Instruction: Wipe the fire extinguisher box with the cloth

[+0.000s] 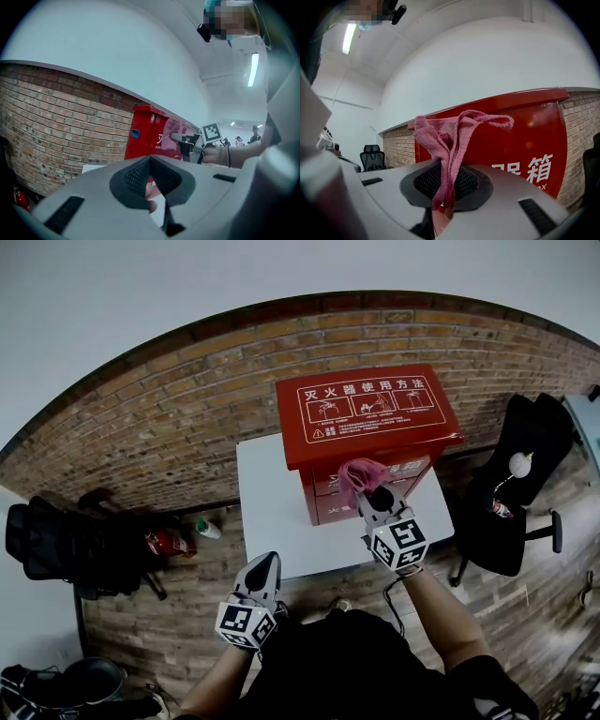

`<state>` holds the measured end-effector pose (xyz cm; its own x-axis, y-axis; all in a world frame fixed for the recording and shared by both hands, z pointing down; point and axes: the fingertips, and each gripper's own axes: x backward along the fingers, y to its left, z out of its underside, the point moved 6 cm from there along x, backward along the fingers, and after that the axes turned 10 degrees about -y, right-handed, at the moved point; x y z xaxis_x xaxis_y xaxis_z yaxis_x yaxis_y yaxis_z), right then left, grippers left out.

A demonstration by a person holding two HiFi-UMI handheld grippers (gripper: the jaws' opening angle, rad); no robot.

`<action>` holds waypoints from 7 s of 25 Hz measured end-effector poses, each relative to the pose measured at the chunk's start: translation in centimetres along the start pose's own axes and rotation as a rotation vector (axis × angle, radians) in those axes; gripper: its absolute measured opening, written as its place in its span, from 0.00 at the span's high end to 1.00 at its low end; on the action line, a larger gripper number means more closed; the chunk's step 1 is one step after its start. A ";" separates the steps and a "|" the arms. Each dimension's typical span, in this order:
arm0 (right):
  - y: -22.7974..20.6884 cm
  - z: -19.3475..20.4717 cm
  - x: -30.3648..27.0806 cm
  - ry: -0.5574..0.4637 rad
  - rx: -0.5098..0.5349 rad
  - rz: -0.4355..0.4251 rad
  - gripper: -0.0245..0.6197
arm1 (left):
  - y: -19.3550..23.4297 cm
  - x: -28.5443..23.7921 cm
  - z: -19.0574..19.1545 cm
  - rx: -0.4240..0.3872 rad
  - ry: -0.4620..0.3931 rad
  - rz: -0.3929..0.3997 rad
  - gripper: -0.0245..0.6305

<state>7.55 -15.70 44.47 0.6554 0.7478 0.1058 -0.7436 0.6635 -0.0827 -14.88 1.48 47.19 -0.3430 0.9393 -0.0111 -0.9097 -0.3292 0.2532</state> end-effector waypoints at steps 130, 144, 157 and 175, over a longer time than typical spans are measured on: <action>-17.5 7.2 9.7 0.149 0.078 0.380 0.87 | -1.3 -1.2 2.5 0.006 0.072 -0.007 0.94; -16.6 8.3 9.2 0.153 0.031 0.380 0.87 | -0.7 -0.6 2.4 0.015 0.082 -0.006 0.94; -14.7 8.4 8.1 0.157 0.025 0.351 0.87 | -0.3 -0.2 2.3 0.025 0.084 0.006 0.94; -12.4 8.6 7.3 0.163 -0.030 0.340 0.87 | 1.5 1.4 2.2 0.041 0.074 -0.010 0.94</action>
<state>20.46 -18.65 54.81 0.3860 0.9180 -0.0912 -0.9197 0.3754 -0.1149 -16.17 2.51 49.70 -0.3517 0.9322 -0.0853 -0.9033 -0.3140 0.2925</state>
